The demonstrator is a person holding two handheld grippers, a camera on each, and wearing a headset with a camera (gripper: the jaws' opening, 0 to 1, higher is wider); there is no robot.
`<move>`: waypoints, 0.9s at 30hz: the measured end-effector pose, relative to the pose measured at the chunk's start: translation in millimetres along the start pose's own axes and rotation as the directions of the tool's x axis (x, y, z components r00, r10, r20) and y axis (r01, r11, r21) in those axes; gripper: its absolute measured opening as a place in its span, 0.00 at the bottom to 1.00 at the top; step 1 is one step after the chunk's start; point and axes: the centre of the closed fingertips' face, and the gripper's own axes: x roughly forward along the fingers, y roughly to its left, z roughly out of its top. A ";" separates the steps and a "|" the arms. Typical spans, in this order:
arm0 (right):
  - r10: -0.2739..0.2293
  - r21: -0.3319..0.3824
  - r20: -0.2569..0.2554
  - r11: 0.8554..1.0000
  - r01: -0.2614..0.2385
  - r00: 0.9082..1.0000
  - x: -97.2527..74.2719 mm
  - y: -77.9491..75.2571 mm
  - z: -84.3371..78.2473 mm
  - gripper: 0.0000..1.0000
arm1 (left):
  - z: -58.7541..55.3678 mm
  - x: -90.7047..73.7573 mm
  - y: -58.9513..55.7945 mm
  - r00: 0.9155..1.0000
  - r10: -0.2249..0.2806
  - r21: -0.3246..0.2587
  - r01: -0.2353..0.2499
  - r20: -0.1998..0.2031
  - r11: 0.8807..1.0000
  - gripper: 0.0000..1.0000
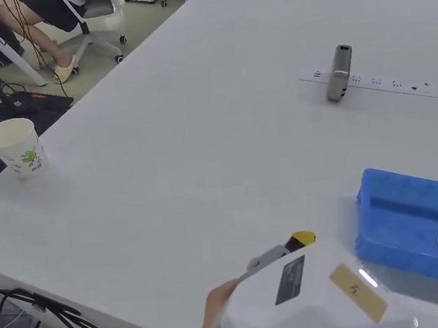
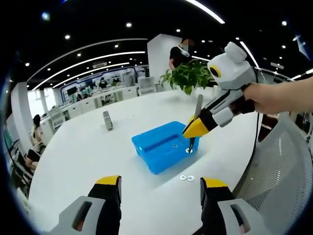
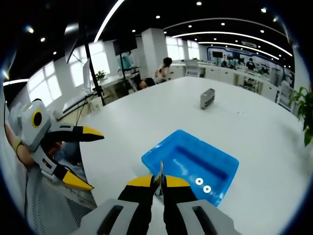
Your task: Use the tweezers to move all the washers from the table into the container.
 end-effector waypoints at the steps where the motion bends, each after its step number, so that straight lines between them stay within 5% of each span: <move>1: -0.001 -0.003 0.003 1.000 0.001 1.000 -0.7 -0.7 2.1 0.03 | -0.1 0.1 -0.1 1.000 0.000 0.000 0.000 -0.001 1.000 0.65; 19: -0.013 0.046 0.060 0.999 0.011 0.998 2.7 -20.1 22.2 0.03 | 5.1 -0.1 -4.0 1.000 -0.001 0.010 0.001 0.017 1.000 0.63; 22: -0.006 0.031 0.056 1.000 0.004 0.998 6.4 -23.3 23.4 0.03 | 17.6 -3.7 0.5 0.995 0.020 -0.056 -0.015 0.094 0.998 0.66; 25: 0.010 -0.001 0.048 1.000 -0.010 0.999 10.3 -26.2 24.7 0.03 | 34.8 -10.4 6.0 0.979 0.044 -0.136 -0.017 0.200 0.991 0.74; 27: 0.015 -0.026 0.041 1.000 -0.014 0.999 12.7 -30.0 25.3 0.03 | 36.2 -12.6 7.7 0.976 0.045 -0.151 -0.013 0.213 0.988 0.77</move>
